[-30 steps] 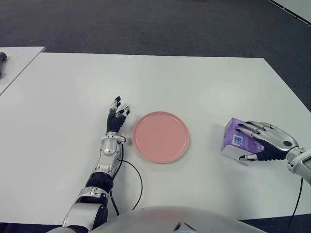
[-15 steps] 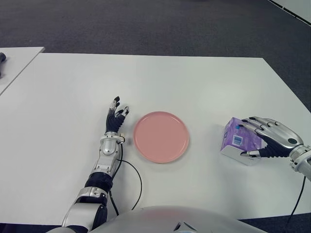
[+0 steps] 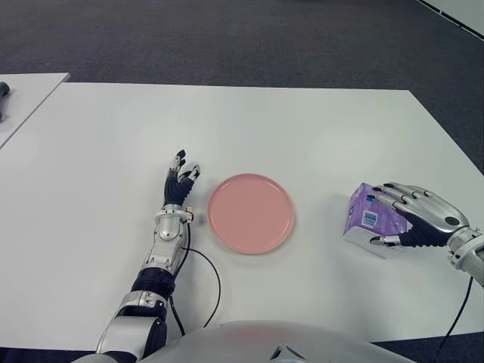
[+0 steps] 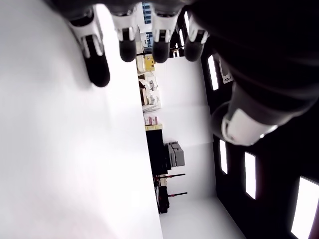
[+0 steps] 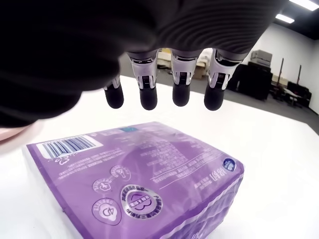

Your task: Put the tissue paper into the plate.

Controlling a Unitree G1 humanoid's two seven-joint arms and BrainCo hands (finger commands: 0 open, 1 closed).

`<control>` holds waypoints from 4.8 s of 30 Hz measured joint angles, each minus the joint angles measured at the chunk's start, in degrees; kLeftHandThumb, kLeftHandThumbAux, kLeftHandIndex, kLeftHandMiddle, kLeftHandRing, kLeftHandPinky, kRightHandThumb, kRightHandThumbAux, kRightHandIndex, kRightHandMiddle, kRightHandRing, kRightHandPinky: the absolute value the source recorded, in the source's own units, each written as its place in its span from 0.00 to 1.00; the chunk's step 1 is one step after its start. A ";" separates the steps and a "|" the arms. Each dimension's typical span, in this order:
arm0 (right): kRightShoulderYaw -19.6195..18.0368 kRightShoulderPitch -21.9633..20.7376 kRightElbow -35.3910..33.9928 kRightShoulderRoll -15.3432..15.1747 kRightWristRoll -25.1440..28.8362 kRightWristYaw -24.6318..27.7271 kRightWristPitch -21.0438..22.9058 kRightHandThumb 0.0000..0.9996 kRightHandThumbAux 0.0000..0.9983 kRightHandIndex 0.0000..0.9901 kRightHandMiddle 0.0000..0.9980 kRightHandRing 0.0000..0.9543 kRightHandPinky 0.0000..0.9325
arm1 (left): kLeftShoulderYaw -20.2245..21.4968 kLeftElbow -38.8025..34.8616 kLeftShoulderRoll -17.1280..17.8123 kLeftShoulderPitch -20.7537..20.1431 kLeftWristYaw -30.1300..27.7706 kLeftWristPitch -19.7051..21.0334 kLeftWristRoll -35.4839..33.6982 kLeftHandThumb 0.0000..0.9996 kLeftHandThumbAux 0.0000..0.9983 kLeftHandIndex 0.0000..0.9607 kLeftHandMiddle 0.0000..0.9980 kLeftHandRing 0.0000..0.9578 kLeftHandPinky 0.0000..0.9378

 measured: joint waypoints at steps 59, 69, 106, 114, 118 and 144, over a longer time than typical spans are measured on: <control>12.44 -1.59 -8.07 7.48 -9.35 3.97 13.40 0.30 0.23 0.00 0.00 0.00 0.00 | 0.34 -5.02 0.10 2.41 -0.60 3.59 -0.17 0.00 0.65 0.00 0.00 0.00 0.00; 12.73 -1.64 -8.24 7.47 -9.36 4.13 13.80 0.30 0.23 0.00 0.00 0.00 0.00 | 0.40 -5.27 0.09 2.45 -0.60 3.98 -0.22 0.00 0.67 0.00 0.00 0.00 0.00; -0.89 -5.79 -10.16 7.45 4.47 0.20 13.18 0.43 0.12 0.00 0.00 0.00 0.00 | 0.73 -4.66 0.25 2.09 -1.21 3.46 -1.30 0.00 0.66 0.00 0.00 0.00 0.00; -7.19 -5.35 -10.30 7.91 11.25 -1.34 9.70 0.46 0.13 0.00 0.00 0.00 0.00 | 0.66 -4.96 0.24 2.12 -1.21 3.84 -1.27 0.00 0.66 0.00 0.00 0.00 0.00; -11.97 -7.25 -12.44 6.59 12.89 -2.51 8.07 0.47 0.15 0.00 0.00 0.00 0.00 | 0.71 -4.99 0.29 2.26 -1.21 3.96 -1.30 0.00 0.67 0.00 0.00 0.00 0.00; -8.40 0.71 -9.53 10.63 7.49 0.28 7.67 0.43 0.08 0.00 0.00 0.00 0.00 | 0.60 -6.28 0.27 2.50 -2.00 4.78 -1.37 0.00 0.67 0.00 0.00 0.00 0.00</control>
